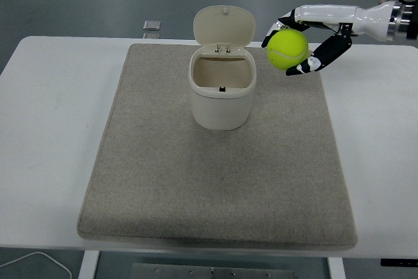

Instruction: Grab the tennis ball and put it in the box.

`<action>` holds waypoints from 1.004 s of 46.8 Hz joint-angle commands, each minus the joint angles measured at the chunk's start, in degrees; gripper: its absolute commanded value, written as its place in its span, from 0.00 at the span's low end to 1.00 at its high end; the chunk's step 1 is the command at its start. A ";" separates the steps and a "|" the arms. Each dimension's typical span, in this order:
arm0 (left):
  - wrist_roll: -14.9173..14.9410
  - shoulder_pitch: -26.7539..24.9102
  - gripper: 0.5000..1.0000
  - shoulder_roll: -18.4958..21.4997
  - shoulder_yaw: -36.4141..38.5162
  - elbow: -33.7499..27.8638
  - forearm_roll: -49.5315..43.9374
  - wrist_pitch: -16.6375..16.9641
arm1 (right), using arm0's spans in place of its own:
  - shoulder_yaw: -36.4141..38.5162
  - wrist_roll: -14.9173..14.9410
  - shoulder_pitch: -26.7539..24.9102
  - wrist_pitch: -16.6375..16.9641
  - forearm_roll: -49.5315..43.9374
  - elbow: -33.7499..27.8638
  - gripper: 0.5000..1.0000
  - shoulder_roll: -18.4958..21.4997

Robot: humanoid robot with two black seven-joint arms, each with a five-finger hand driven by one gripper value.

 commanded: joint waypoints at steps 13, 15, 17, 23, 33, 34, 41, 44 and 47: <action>0.00 0.00 0.98 0.00 0.00 0.00 -0.01 0.00 | 0.08 -0.62 0.22 -0.79 0.10 0.07 0.00 6.59; 0.00 -0.09 0.98 0.00 0.00 0.00 -0.01 0.00 | 0.08 -0.71 0.22 -0.87 0.10 -0.02 0.00 7.20; 0.00 0.00 0.98 0.00 0.00 0.00 -0.01 0.00 | 0.08 -0.89 0.22 -0.87 0.19 -0.20 0.00 7.64; 0.00 0.00 0.98 0.00 0.00 0.00 -0.01 0.00 | -0.10 -3.43 0.22 -0.79 -0.42 -0.64 0.00 9.75; 0.00 0.00 0.98 0.00 0.00 0.00 -0.01 0.00 | -0.10 -6.95 0.22 -0.70 0.01 -1.25 0.00 10.11; 0.00 0.00 0.98 0.00 0.00 0.00 -0.01 0.00 | -0.10 -7.12 0.22 -0.70 0.10 -1.43 0.00 10.19; 0.00 0.00 0.98 0.00 0.00 0.00 -0.01 0.00 | -0.01 -7.30 0.13 -0.87 0.10 -1.69 0.00 11.07; 0.00 0.00 0.98 0.00 0.00 0.00 -0.01 0.00 | -0.01 -7.30 0.05 -1.40 0.10 -1.87 0.00 11.69; 0.00 -0.01 0.98 0.00 0.00 0.00 -0.01 0.00 | -0.01 -8.00 -0.04 -1.84 0.10 -2.30 0.00 12.13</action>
